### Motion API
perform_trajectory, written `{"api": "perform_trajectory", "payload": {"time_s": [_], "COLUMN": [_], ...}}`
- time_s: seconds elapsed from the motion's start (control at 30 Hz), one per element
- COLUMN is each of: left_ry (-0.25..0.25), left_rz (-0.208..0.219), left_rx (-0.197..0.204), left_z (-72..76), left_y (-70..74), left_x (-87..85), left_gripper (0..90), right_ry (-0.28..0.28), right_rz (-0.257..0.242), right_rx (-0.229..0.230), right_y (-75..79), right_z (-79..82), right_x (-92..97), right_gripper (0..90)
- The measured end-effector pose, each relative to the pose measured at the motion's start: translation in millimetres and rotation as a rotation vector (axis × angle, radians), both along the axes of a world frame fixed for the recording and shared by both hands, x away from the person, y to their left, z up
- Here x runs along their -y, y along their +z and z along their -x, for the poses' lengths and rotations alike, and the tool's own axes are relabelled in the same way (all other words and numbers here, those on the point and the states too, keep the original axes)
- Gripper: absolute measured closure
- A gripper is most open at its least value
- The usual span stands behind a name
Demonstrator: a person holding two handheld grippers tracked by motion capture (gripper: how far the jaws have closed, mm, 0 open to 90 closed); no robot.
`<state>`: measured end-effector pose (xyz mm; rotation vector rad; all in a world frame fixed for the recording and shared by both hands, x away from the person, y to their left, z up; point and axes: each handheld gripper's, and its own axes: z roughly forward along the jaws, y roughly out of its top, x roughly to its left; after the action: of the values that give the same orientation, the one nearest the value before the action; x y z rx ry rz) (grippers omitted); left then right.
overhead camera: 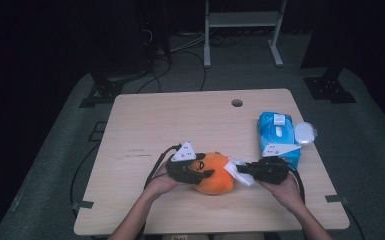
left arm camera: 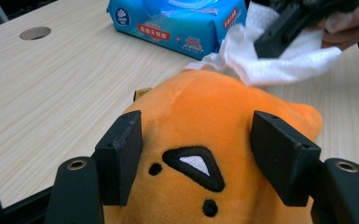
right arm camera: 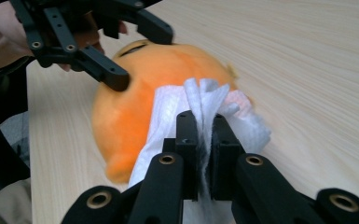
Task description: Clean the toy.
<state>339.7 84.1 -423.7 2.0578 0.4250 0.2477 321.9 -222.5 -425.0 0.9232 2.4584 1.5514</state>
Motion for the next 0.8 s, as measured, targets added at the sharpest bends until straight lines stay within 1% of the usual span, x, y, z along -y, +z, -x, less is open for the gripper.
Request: {"api": "perform_trajectory", "payload": {"time_s": [0.03, 0.07, 0.13, 0.2, 0.23, 0.3, 0.4, 0.47, 0.5, 0.53, 0.57, 0.67, 0.8], "left_ry": [0.000, 0.001, 0.000, -0.002, -0.002, -0.004, -0.002, -0.003, -0.003, 0.003, 0.003, 0.005, -0.003], "left_rz": [0.000, 0.001, 0.001, -0.005, -0.005, -0.007, -0.005, -0.002, -0.002, -0.004, -0.006, -0.007, -0.008], "left_rx": [0.000, -0.002, -0.002, 0.000, 0.000, 0.000, -0.006, -0.008, -0.008, -0.015, -0.013, -0.016, -0.003], "left_z": [0.0, -0.1, -0.2, 0.3, 0.3, 0.0, -0.9, -1.8, -1.8, -2.2, -2.2, -1.5, 0.2], "left_y": [0.0, 0.1, 0.1, 0.7, 0.7, 0.9, 1.0, 1.2, 1.2, 2.2, 2.6, 3.8, 9.4], "left_x": [0.0, -0.4, -0.5, -0.3, -0.3, -0.2, -0.8, -1.6, -1.6, -2.2, -2.2, -1.5, -1.3], "left_gripper": [34.9, 34.9, 34.8, 34.8, 34.7, 34.6, 34.4, 34.2, 34.0, 33.6, 33.2, 31.7, 26.8], "right_ry": [0.000, -0.010, -0.044, -0.057, -0.057, -0.081, -0.103, -0.109, -0.109, -0.125, -0.126, -0.144, -0.161], "right_rz": [0.000, -0.003, -0.003, 0.004, 0.004, 0.019, 0.048, 0.071, 0.071, 0.081, 0.083, 0.084, 0.061], "right_rx": [0.000, -0.004, -0.011, -0.006, -0.006, -0.008, -0.013, -0.021, -0.021, -0.043, -0.052, -0.054, -0.044], "right_y": [0.0, 0.0, -0.8, -1.7, -1.7, -4.2, -8.5, -12.8, -12.8, -17.3, -18.7, -19.7, -16.7], "right_z": [0.0, 0.4, 2.1, 3.0, 3.0, 5.0, 5.3, 4.2, 4.2, 2.5, 1.5, 0.9, 2.6], "right_x": [0.0, 5.0, 21.9, 28.0, 28.0, 40.1, 47.8, 52.5, 52.5, 57.4, 59.7, 65.8, 73.0], "right_gripper": [83.6, 83.6, 83.6, 83.6, 83.6, 83.6, 82.9, 79.5, 79.5, 70.6, 68.7, 62.6, 52.2]}}
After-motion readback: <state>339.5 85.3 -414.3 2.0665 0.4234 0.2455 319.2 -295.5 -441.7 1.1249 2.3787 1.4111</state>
